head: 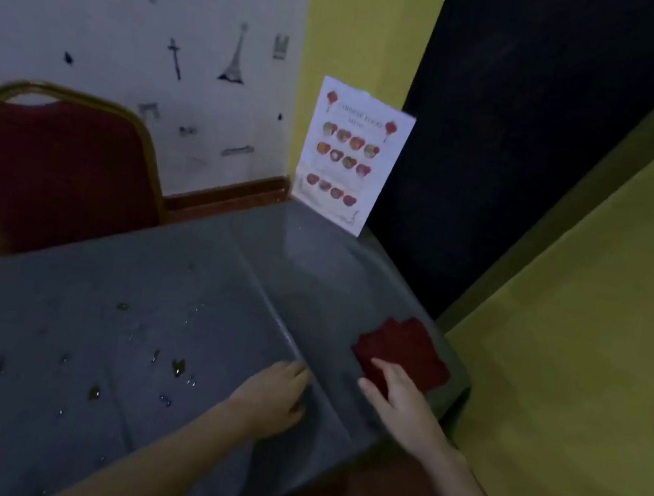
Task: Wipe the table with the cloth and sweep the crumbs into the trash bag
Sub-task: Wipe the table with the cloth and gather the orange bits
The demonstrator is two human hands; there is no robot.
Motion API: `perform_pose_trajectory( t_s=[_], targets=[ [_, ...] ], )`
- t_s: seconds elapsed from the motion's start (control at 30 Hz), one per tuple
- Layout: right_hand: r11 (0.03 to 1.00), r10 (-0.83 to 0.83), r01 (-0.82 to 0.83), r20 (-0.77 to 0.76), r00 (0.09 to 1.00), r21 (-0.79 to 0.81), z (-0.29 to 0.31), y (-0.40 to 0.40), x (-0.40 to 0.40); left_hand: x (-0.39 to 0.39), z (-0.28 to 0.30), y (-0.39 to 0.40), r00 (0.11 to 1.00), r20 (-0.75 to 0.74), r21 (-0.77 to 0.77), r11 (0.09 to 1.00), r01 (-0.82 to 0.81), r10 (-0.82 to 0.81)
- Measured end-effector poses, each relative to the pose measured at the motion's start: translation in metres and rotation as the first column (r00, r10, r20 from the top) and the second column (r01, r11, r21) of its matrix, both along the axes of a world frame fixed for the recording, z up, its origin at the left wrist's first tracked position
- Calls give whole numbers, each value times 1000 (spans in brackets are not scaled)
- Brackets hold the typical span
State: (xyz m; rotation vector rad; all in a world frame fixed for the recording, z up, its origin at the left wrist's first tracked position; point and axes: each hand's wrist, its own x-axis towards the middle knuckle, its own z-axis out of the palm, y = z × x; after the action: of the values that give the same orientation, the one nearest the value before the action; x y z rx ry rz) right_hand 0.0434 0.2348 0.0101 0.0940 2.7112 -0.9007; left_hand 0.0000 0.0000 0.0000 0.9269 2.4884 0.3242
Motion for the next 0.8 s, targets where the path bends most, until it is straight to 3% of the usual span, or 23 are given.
perform_pose_trajectory(
  t_s=[0.13, 0.27, 0.53, 0.67, 0.8],
  targets=[
    [987, 117, -110, -57, 991, 113, -29, 34, -20, -14, -20, 13, 991, 22, -1, 992, -129, 129],
    [906, 332, -324, 16, 943, 274, -55, 73, -32, -18, -30, 21, 983, 47, -23, 984, -179, 180],
    [824, 523, -490, -50, 851, 285, -71, 116, -41, -15, -39, 21, 968, 66, 2, 970, -244, 243],
    [795, 523, -396, -189, 831, 459, -75, 106, -42, -12, -36, 12, 960, 87, 47, 961, -272, 267],
    [890, 367, -210, -361, 857, 406, -80, 73, -39, -5, -31, -3, 946, 95, 134, 938, -321, 310]
  ],
)
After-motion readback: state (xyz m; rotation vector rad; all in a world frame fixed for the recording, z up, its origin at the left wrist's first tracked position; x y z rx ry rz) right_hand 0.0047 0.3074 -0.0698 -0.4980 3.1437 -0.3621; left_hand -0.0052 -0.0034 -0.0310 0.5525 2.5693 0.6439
